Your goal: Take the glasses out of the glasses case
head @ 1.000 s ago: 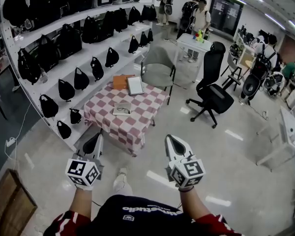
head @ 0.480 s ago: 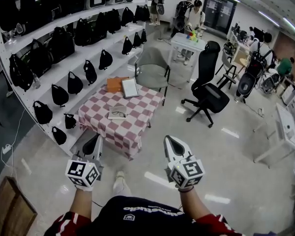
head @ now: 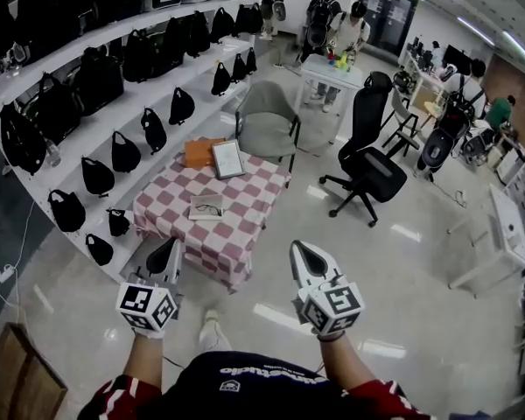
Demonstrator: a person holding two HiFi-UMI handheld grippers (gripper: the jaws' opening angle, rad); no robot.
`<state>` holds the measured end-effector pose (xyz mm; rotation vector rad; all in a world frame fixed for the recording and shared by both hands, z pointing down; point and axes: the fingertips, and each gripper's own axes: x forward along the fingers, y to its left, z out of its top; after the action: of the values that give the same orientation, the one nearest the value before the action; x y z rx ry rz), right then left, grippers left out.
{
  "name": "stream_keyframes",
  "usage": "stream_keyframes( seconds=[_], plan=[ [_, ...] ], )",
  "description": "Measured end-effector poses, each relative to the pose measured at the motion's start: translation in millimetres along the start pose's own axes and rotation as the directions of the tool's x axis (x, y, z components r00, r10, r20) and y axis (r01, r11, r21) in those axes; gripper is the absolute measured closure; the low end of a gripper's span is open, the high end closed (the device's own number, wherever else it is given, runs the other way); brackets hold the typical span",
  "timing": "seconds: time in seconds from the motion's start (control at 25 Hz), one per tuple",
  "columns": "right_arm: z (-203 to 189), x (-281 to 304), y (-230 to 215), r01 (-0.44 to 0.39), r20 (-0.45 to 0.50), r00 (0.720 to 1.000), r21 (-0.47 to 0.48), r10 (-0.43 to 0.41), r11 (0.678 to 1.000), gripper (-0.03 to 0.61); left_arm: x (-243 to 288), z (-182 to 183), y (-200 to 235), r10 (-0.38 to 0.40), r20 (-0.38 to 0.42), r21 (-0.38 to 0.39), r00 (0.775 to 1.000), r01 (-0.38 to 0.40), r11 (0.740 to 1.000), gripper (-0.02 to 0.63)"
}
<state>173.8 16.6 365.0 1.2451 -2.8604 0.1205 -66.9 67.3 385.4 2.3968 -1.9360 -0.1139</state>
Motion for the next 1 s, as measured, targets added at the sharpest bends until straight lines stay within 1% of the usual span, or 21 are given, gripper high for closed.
stream_keyframes(
  seconds=[0.16, 0.28, 0.6, 0.76, 0.88, 1.0],
  plan=[
    [-2, 26, -3, -0.006, -0.005, 1.000, 0.002, 0.006, 1.000, 0.584, 20, 4, 19, -0.013, -0.005, 0.003, 1.000, 0.013, 1.000, 0.607],
    [6, 46, -4, 0.013, -0.008, 1.000, 0.012, -0.013, 1.000, 0.584, 35, 7, 34, -0.023, -0.012, 0.006, 1.000, 0.023, 1.000, 0.607],
    [3, 100, -16, 0.015, -0.006, 1.000, 0.017, -0.015, 1.000, 0.584, 83, 6, 69, -0.060, -0.032, 0.004, 0.998, 0.060, 0.998, 0.607],
    [10, 131, -25, 0.054, -0.014, 0.998, 0.024, -0.054, 0.998, 0.584, 111, 3, 91, -0.083, -0.042, -0.005, 0.996, 0.083, 0.997, 0.607],
    [6, 151, -32, 0.061, -0.009, 0.998, 0.024, -0.061, 0.998, 0.584, 132, -1, 106, -0.103, -0.052, -0.002, 0.993, 0.103, 0.995, 0.607],
    [7, 171, -39, 0.086, -0.013, 0.996, 0.037, -0.086, 0.996, 0.584, 152, -3, 119, -0.116, -0.063, 0.008, 0.991, 0.117, 0.993, 0.607]
  ],
)
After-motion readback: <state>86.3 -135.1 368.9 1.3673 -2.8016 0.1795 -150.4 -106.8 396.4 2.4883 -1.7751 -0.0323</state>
